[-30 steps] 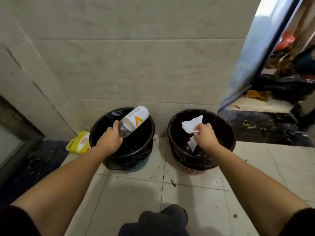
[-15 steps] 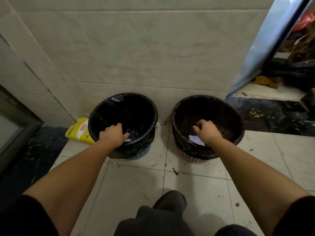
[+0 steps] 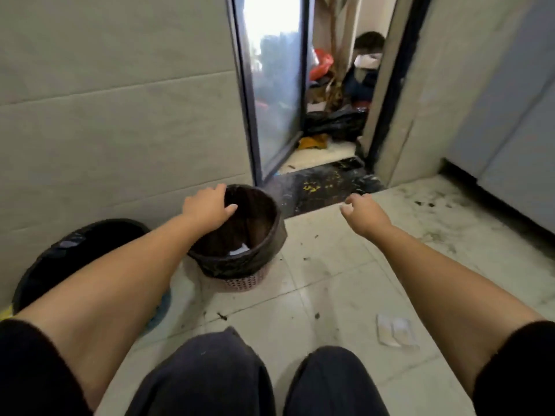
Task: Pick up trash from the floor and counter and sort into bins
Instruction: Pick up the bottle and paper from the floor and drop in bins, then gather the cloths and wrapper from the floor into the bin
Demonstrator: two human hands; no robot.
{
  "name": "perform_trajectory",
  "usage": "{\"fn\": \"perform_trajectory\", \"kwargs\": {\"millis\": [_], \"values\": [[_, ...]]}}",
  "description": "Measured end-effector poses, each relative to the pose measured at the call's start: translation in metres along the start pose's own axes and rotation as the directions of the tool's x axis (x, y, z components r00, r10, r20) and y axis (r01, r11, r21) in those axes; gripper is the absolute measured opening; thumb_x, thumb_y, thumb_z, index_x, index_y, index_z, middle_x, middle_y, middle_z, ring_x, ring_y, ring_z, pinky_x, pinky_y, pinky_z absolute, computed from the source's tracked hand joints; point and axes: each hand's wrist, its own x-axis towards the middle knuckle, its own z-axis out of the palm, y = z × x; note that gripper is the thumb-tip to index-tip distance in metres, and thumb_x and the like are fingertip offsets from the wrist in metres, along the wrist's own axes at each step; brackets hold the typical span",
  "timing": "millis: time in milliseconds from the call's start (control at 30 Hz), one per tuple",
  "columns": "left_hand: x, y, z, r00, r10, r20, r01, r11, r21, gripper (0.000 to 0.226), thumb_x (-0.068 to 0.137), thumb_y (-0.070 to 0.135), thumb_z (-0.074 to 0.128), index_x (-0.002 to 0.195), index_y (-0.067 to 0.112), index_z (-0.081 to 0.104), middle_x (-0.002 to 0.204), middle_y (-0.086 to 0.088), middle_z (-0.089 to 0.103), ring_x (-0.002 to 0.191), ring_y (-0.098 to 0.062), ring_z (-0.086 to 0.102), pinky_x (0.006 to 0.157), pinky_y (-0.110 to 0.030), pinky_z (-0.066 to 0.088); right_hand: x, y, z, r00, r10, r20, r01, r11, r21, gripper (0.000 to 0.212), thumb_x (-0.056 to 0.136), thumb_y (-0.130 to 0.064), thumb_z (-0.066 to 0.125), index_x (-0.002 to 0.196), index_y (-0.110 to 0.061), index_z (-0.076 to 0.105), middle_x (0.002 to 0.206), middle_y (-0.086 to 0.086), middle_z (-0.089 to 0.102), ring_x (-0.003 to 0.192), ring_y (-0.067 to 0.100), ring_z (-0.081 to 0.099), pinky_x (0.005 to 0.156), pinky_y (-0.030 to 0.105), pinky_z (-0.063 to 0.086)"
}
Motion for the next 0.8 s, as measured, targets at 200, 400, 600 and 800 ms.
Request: {"fn": "perform_trajectory", "kwargs": {"millis": [200, 400, 600, 800], "values": [[0.000, 0.160, 0.037, 0.925, 0.338, 0.173, -0.355, 0.932, 0.078, 0.056, 0.092, 0.047, 0.048, 0.138, 0.017, 0.038, 0.131, -0.013, 0.057, 0.116, -0.034, 0.056, 0.093, -0.047, 0.051, -0.071, 0.142, -0.033, 0.971, 0.237, -0.024, -0.237, 0.971, -0.004, 0.040, 0.096, -0.036, 0.044, 0.128, -0.012, 0.051, 0.135, 0.016, 0.048, 0.114, 0.034, 0.055, 0.094, 0.042, 0.046], [-0.011, 0.285, 0.103, 0.753, 0.559, 0.346, -0.608, 0.793, 0.041, 0.062, 0.093, 0.044, 0.050, 0.145, 0.019, 0.030, 0.140, -0.014, 0.050, 0.124, -0.033, 0.052, 0.102, -0.048, 0.047, -0.148, 0.261, -0.025, 0.861, 0.509, -0.006, -0.509, 0.861, -0.014, 0.041, 0.098, -0.034, 0.041, 0.131, -0.013, 0.048, 0.138, 0.013, 0.042, 0.107, 0.032, 0.059, 0.089, 0.040, 0.047], [-0.027, 0.376, 0.227, 0.539, 0.649, 0.536, -0.755, 0.655, -0.035, 0.063, 0.093, 0.042, 0.051, 0.146, 0.019, 0.026, 0.141, -0.017, 0.044, 0.126, -0.035, 0.048, 0.102, -0.046, 0.044, -0.192, 0.349, 0.031, 0.727, 0.681, 0.085, -0.684, 0.729, 0.011, 0.040, 0.097, -0.031, 0.043, 0.132, -0.012, 0.047, 0.138, 0.015, 0.041, 0.110, 0.034, 0.057, 0.091, 0.040, 0.046], [-0.058, 0.390, 0.348, 0.511, 0.567, 0.646, -0.749, 0.663, 0.010, 0.067, 0.089, 0.039, 0.055, 0.146, 0.028, 0.021, 0.147, -0.014, 0.028, 0.132, -0.034, 0.035, 0.103, -0.050, 0.043, -0.218, 0.424, 0.078, 0.573, 0.811, 0.123, -0.816, 0.578, -0.012, 0.045, 0.094, -0.022, 0.047, 0.137, -0.012, 0.040, 0.143, 0.018, 0.035, 0.124, 0.037, 0.045, 0.097, 0.044, 0.043]]}}
